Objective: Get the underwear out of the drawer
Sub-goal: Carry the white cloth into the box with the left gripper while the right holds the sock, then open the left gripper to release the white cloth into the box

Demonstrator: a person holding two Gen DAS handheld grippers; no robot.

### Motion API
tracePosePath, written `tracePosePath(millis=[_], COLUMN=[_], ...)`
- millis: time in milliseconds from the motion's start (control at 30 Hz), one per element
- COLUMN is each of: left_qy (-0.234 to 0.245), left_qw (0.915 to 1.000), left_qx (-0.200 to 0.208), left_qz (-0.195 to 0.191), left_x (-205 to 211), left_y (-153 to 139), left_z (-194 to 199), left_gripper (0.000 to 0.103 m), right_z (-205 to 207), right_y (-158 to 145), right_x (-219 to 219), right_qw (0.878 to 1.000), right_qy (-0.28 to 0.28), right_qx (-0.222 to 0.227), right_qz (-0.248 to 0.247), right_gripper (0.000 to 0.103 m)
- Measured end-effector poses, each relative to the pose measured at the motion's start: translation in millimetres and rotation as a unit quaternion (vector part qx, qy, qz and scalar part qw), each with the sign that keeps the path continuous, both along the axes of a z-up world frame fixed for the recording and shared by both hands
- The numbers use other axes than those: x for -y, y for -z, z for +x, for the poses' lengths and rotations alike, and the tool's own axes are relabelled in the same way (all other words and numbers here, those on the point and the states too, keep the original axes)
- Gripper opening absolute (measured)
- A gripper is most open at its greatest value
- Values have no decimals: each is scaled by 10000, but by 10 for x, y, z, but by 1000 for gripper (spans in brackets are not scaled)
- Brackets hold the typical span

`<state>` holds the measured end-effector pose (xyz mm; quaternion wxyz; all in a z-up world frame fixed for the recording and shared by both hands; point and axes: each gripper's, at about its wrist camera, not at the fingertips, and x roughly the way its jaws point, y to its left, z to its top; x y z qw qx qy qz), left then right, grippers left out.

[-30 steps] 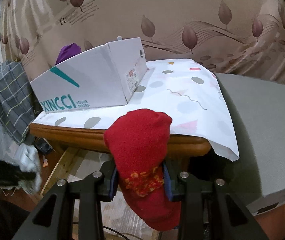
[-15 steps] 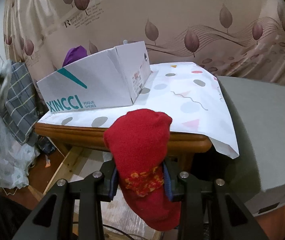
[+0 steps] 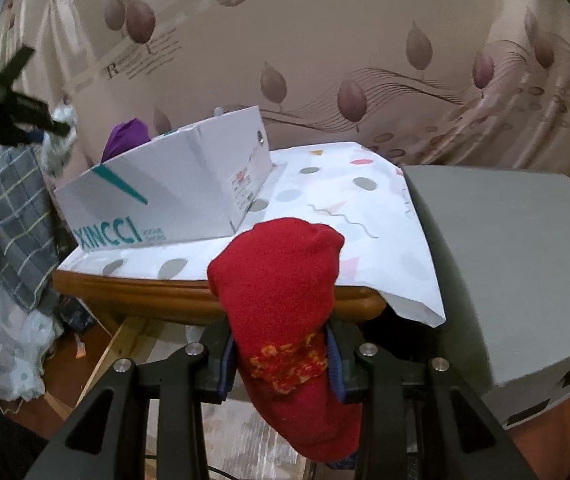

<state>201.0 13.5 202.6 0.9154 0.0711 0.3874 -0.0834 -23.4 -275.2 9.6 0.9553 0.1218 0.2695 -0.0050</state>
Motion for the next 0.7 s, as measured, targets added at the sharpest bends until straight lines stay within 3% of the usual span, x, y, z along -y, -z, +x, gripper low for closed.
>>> tracePosePath(millis=[167, 400, 700], left_qy=[66, -115, -301], left_qw=[9997, 9991, 9988], left_qx=[-76, -315, -240], left_qz=[238, 244, 307], left_x=[85, 78, 24], left_y=[185, 477, 587], left_z=[266, 505, 568], left_gripper=[37, 38, 43], right_z=[42, 50, 86], right_y=[11, -1, -3], right_x=[8, -37, -75], right_qw=[10000, 9999, 9998], right_qy=[-3, -62, -144], right_qx=[-37, 2, -13], right_qz=[25, -85, -106], right_gripper=[36, 36, 36])
